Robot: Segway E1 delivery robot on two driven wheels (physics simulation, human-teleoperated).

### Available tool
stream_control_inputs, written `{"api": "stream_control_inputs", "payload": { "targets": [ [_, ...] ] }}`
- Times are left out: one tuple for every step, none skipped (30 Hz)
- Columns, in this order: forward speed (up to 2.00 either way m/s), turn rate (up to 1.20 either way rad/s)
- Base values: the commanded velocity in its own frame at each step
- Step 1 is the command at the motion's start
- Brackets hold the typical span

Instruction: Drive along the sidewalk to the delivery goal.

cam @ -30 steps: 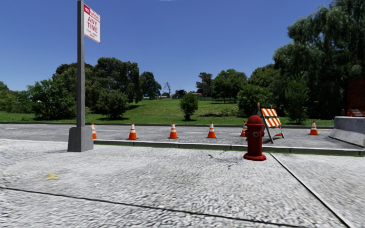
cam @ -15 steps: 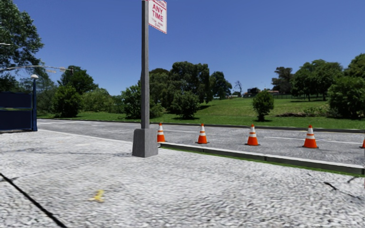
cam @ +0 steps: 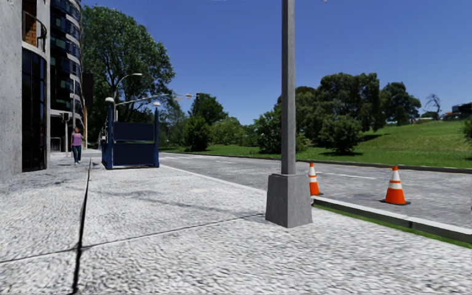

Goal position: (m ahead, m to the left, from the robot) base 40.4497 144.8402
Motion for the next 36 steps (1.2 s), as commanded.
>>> {"api": "stream_control_inputs", "payload": {
  "targets": [
    [2.00, 0.91],
    [2.00, 0.91],
    [2.00, 0.91],
    [2.00, 0.91],
    [2.00, 0.91],
    [2.00, 0.91],
    [2.00, 0.91],
    [2.00, 0.69],
    [2.00, 0.00],
    [2.00, 0.00],
    [2.00, 0.00],
    [2.00, 0.00],
    [2.00, 0.00],
    [2.00, 0.00],
    [2.00, 0.00],
    [2.00, 0.00],
    [2.00, 0.00],
    [1.85, 0.00],
    [0.00, 0.00],
    [0.00, 0.00],
    [0.00, 0.00],
    [0.00, 0.00],
    [0.00, 0.00],
    [0.00, 0.00],
    [0.00, 0.00],
    [0.00, 0.00],
    [0.00, 0.00],
    [0.00, 0.00],
    [0.00, 0.00],
    [0.00, 0.00],
    [0.00, 0.00],
    [0.00, 0.00],
    [0.00, 0.00],
    [0.00, 0.00],
    [0.00, 0.00],
    [0.00, 0.00]
  ]
}}
